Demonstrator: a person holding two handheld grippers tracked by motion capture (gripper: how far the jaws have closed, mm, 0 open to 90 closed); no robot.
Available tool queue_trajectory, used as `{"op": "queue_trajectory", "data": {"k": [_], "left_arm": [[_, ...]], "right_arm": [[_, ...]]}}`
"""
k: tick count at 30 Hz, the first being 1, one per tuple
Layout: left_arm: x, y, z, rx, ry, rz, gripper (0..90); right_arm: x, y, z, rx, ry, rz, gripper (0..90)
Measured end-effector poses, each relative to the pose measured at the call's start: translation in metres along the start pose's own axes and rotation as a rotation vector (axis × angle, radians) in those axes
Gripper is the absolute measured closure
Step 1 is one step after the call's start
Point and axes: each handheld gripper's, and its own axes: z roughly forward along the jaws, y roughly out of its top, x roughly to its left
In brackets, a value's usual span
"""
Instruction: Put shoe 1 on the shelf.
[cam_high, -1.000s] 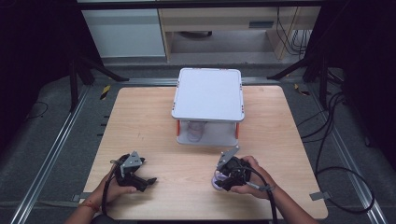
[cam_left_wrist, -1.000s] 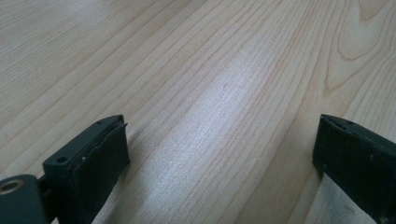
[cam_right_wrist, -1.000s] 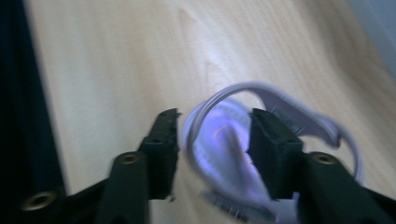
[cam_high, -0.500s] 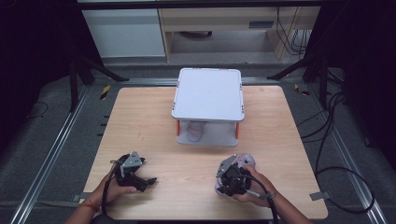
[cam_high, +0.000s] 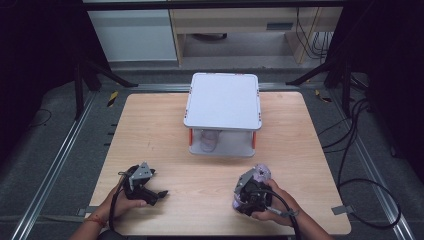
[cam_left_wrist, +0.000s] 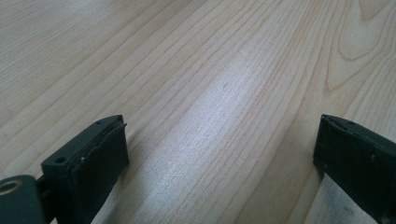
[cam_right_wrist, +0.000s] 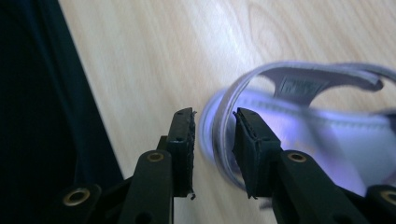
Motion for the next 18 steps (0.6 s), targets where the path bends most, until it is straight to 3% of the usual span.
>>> {"op": "queue_trajectory", "data": {"k": [3, 10, 13, 15, 17, 18], "left_arm": [[0.0, 0.0, 0.0, 0.0, 0.0, 0.0, 2.0], [0.0, 0.0, 0.0, 0.0, -0.001, 0.001, 1.9], [0.0, 0.0, 0.0, 0.0, -0.001, 0.001, 1.9], [0.0, 0.0, 0.0, 0.0, -0.001, 0.001, 1.9], [0.0, 0.0, 0.0, 0.0, -0.001, 0.001, 1.9], [0.0, 0.0, 0.0, 0.0, -0.001, 0.0, 1.9]], "right_arm": [[-0.003, 0.01, 0.011, 0.053, 0.015, 0.032, 67.4], [-0.011, 0.012, 0.011, 0.063, 0.021, 0.067, 72.9], [-0.007, 0.014, 0.012, 0.068, 0.019, 0.028, 85.4], [-0.004, 0.015, 0.012, 0.073, 0.0, 0.021, 85.8], [0.0, 0.015, 0.011, 0.087, -0.021, -0.027, 86.3], [0.0, 0.015, 0.011, 0.087, -0.021, -0.027, 86.3]]}}
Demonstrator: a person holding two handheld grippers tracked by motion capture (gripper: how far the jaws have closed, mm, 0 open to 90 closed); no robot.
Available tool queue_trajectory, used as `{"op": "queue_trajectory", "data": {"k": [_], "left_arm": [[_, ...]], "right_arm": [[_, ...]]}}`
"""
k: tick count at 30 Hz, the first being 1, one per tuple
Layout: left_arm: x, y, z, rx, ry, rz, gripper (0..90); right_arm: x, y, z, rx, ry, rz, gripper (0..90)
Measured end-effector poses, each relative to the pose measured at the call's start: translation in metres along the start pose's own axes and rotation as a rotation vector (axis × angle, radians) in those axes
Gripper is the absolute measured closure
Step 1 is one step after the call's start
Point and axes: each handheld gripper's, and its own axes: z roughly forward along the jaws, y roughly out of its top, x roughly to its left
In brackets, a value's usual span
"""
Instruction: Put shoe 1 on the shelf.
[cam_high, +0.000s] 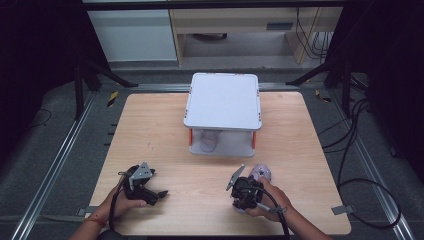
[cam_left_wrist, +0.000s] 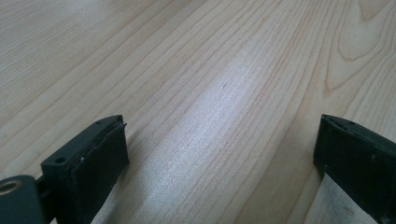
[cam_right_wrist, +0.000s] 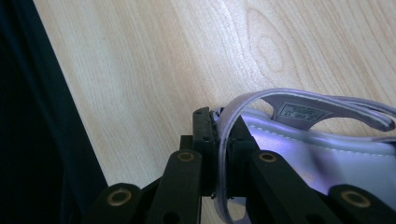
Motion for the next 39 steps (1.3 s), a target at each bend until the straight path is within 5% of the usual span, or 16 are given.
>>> {"op": "queue_trajectory", "data": {"k": [20, 32, 39], "left_arm": [[0.001, 0.0, 0.0, 0.002, -0.003, 0.003, 1.6], [0.001, 0.001, 0.001, 0.003, -0.008, 0.008, 1.4], [0.001, 0.001, 0.001, 0.003, -0.009, 0.009, 1.3]], "right_arm": [[0.004, 0.019, -0.057, -0.094, -0.145, -0.156, 86.8], [-0.004, 0.051, -0.071, -0.118, -0.252, -0.295, 86.9], [-0.014, 0.064, -0.074, -0.121, -0.289, -0.335, 86.9]]}}
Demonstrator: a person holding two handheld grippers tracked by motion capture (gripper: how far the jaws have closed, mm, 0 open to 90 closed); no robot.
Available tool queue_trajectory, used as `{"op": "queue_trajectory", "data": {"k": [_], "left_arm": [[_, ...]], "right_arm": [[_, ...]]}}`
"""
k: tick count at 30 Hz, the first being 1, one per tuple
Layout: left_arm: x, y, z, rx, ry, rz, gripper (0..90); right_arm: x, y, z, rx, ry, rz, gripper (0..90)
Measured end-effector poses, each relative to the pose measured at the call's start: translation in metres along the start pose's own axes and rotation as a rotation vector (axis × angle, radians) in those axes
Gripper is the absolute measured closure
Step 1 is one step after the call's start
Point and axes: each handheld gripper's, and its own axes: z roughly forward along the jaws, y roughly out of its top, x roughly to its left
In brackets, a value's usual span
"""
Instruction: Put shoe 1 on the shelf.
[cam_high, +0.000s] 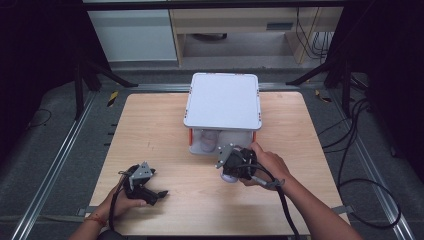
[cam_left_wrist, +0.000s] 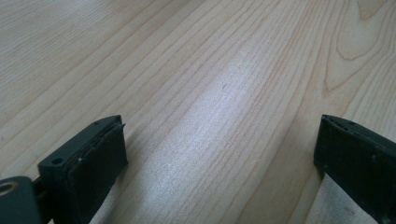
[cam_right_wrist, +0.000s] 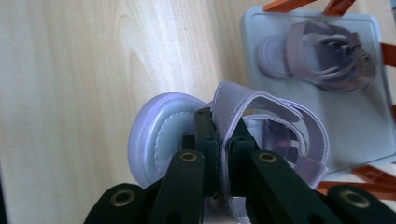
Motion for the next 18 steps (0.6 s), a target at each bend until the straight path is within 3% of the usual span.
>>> {"op": "queue_trajectory", "data": {"k": [4, 7, 18], "left_arm": [[0.0, 0.0, 0.0, 0.0, 0.0, 0.0, 1.3], [0.0, 0.0, 0.0, 0.0, 0.0, 0.0, 1.3], [0.0, 0.0, 0.0, 0.0, -0.003, 0.001, 1.2]], "right_arm": [[-0.011, 0.003, 0.007, 0.0, -0.024, -0.03, 86.9], [-0.022, 0.004, 0.017, 0.012, -0.085, -0.052, 86.9], [-0.043, 0.008, 0.031, 0.008, -0.175, -0.092, 87.0]]}}
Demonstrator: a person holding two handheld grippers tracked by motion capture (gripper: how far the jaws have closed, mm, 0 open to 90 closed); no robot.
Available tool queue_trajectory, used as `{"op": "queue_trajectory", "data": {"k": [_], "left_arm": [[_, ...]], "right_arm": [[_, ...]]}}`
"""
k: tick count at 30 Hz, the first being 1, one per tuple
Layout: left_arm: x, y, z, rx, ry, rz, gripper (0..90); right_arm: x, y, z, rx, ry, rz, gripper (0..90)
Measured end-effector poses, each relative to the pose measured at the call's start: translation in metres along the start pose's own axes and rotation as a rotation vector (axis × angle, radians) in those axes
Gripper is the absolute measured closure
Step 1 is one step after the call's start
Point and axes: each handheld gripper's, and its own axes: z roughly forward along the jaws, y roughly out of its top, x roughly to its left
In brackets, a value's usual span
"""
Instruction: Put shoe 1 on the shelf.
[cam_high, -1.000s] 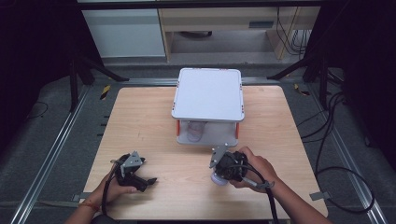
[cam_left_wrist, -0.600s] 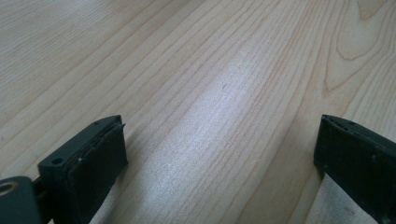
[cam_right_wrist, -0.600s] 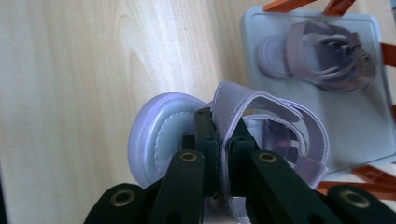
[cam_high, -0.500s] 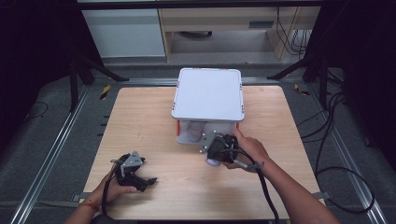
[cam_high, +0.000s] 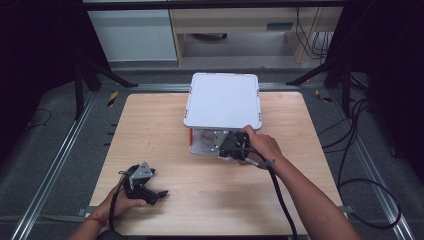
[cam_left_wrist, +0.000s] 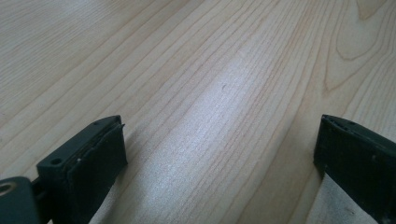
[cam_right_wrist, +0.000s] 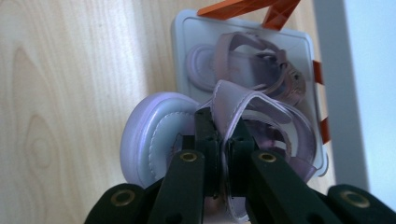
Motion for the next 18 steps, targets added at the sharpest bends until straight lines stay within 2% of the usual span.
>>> {"op": "queue_trajectory", "data": {"k": [8, 12, 16, 18], "left_arm": [[0.0, 0.0, 0.0, 0.0, -0.001, 0.001, 1.1], [0.0, 0.0, 0.0, 0.0, -0.002, 0.001, 1.1], [0.0, 0.0, 0.0, 0.0, -0.002, 0.002, 1.1], [0.0, 0.0, 0.0, 0.0, -0.002, 0.002, 1.1]], "right_arm": [[-0.006, 0.0, 0.019, 0.0, -0.063, -0.037, 87.0], [-0.007, -0.003, 0.026, -0.021, -0.063, -0.03, 87.0], [-0.003, -0.008, 0.039, 0.029, -0.092, -0.071, 87.0], [-0.005, -0.013, 0.043, 0.032, -0.102, -0.066, 86.9]]}}
